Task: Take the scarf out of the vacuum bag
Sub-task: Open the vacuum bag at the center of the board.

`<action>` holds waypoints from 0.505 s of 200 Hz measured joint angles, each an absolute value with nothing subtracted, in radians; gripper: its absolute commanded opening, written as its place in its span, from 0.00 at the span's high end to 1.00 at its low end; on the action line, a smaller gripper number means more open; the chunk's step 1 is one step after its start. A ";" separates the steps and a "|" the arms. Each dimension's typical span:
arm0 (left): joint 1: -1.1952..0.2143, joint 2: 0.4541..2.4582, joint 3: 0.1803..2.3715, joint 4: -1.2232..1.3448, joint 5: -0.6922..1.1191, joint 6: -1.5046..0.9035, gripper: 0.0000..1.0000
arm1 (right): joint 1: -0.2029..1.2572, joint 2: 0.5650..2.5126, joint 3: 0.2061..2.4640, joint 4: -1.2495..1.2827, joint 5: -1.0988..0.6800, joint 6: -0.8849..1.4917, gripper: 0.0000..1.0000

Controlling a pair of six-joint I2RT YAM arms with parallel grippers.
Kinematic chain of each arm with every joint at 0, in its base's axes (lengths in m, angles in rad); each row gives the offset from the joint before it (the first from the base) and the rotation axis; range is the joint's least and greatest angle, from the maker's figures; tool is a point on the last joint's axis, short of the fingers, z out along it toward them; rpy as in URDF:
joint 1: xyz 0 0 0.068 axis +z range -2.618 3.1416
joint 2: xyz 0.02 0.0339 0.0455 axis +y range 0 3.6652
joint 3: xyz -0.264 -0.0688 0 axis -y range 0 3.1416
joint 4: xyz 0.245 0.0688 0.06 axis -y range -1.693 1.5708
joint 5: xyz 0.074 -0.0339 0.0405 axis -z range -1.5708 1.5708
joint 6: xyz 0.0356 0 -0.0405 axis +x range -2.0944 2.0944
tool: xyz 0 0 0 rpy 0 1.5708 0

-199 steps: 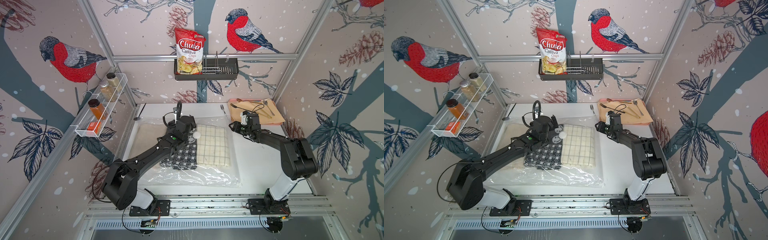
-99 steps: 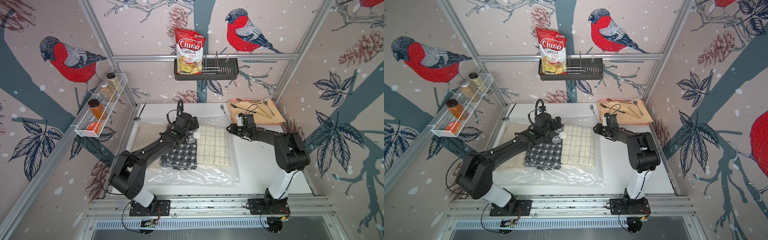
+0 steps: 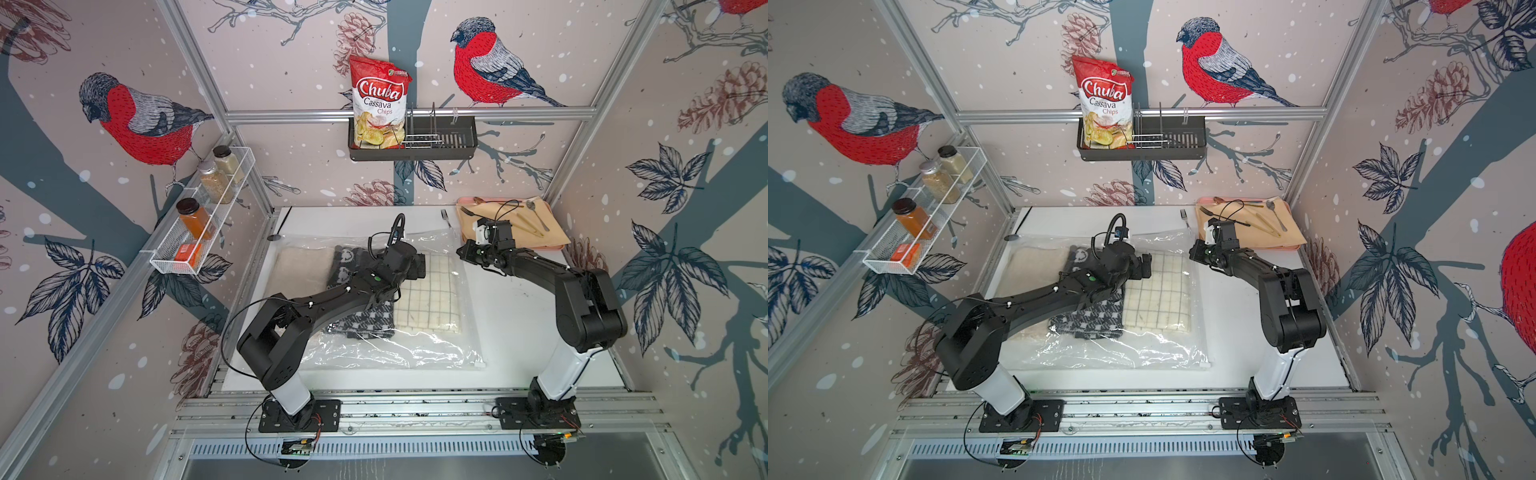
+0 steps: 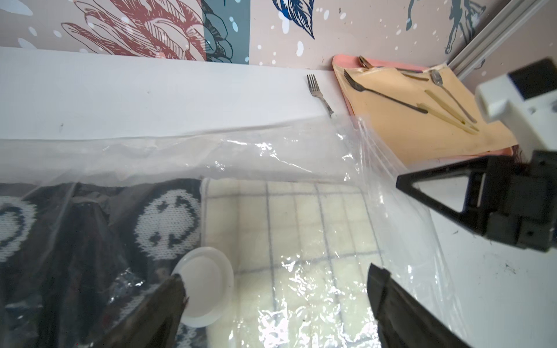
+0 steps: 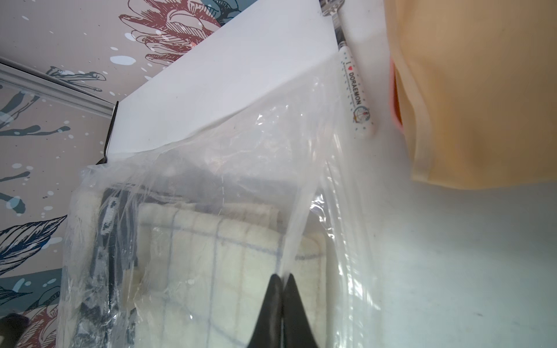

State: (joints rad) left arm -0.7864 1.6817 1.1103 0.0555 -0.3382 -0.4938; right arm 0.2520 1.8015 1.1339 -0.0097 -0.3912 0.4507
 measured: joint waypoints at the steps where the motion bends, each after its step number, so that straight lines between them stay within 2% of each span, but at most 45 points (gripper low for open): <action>1: -0.789 1.684 1.111 0.056 -0.340 -0.494 0.03 | 0.253 1.801 1.136 -0.012 -0.391 0.451 1.00; 37: -0.899 1.808 1.229 -0.006 -0.396 -0.521 0.02 | 0.292 1.791 1.222 -0.110 -0.358 0.456 1.00; 101: -0.989 1.957 1.424 -0.114 -0.474 -0.577 0.02 | 0.353 1.834 1.343 -0.282 -0.269 0.471 1.00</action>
